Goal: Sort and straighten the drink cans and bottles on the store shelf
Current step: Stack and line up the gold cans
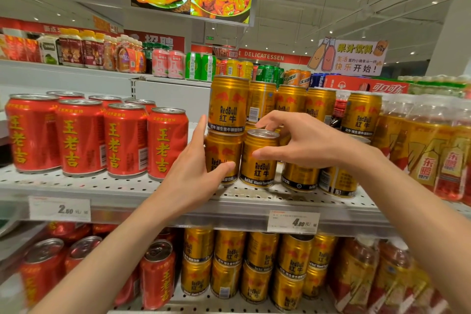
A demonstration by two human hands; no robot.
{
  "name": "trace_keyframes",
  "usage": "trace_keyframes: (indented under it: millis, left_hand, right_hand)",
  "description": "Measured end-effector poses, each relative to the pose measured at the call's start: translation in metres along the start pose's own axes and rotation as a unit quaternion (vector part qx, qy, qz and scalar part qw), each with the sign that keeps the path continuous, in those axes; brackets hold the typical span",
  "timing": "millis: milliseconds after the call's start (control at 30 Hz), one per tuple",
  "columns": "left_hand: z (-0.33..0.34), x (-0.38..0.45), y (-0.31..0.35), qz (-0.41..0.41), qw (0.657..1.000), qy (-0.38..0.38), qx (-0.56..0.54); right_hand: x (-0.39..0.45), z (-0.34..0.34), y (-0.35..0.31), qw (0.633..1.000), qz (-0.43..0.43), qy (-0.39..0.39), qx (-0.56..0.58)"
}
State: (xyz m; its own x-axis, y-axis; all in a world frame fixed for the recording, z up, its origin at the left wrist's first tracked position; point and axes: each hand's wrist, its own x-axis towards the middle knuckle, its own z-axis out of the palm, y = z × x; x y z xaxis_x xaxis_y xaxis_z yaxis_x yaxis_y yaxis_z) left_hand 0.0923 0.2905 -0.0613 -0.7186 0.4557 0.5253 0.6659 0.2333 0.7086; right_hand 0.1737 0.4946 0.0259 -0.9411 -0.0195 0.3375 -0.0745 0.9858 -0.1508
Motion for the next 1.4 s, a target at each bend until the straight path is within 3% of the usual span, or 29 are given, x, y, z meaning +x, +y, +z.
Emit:
trace_keyframes:
  millis: [367,600,800,1000,1233,1400]
  left_hand:
    - [0.000,0.002,-0.002,0.010,1.000,-0.002,-0.006]
    - [0.000,0.003,-0.002,0.027,1.000,-0.001,0.007]
    - [0.002,0.005,-0.002,0.032,0.999,-0.001,0.016]
    - [0.002,0.002,-0.002,0.041,0.999,0.002,0.017]
    - [0.002,0.003,-0.005,0.043,0.999,0.001,0.018]
    - [0.003,0.004,-0.006,0.045,0.999,0.003,0.018]
  right_hand:
    - [0.000,0.009,0.000,0.997,-0.009,0.033,-0.064]
    - [-0.010,-0.013,0.001,1.000,0.008,-0.010,-0.016]
    - [-0.028,-0.028,0.021,0.984,0.079,-0.047,-0.153]
    - [-0.025,-0.027,0.025,0.998,0.022,-0.052,-0.022]
    - [-0.019,-0.026,0.023,0.993,0.066,-0.035,-0.090]
    - [-0.025,-0.029,0.027,0.998,0.032,-0.053,-0.016]
